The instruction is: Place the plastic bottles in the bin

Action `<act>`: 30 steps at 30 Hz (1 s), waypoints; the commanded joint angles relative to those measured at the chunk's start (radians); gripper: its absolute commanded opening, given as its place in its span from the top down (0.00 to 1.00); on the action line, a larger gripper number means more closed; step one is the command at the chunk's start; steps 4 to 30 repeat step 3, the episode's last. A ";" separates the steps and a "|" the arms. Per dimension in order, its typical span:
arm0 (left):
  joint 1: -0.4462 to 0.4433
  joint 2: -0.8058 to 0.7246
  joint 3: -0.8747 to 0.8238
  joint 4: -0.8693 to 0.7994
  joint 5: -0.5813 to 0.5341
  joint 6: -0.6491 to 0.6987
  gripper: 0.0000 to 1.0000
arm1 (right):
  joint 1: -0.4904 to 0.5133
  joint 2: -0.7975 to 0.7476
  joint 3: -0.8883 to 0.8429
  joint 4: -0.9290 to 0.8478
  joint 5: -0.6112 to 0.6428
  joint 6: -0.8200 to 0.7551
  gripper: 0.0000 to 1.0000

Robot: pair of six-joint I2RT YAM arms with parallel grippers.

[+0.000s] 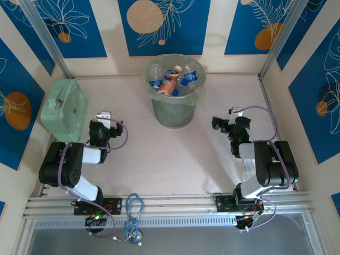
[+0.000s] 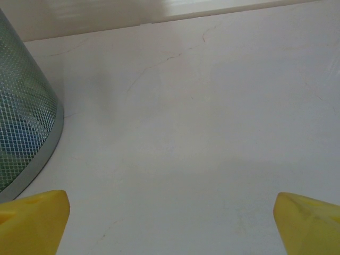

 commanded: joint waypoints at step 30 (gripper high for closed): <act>-0.008 0.007 0.006 0.013 0.025 0.013 0.00 | 0.006 0.005 0.002 0.027 -0.016 -0.028 0.01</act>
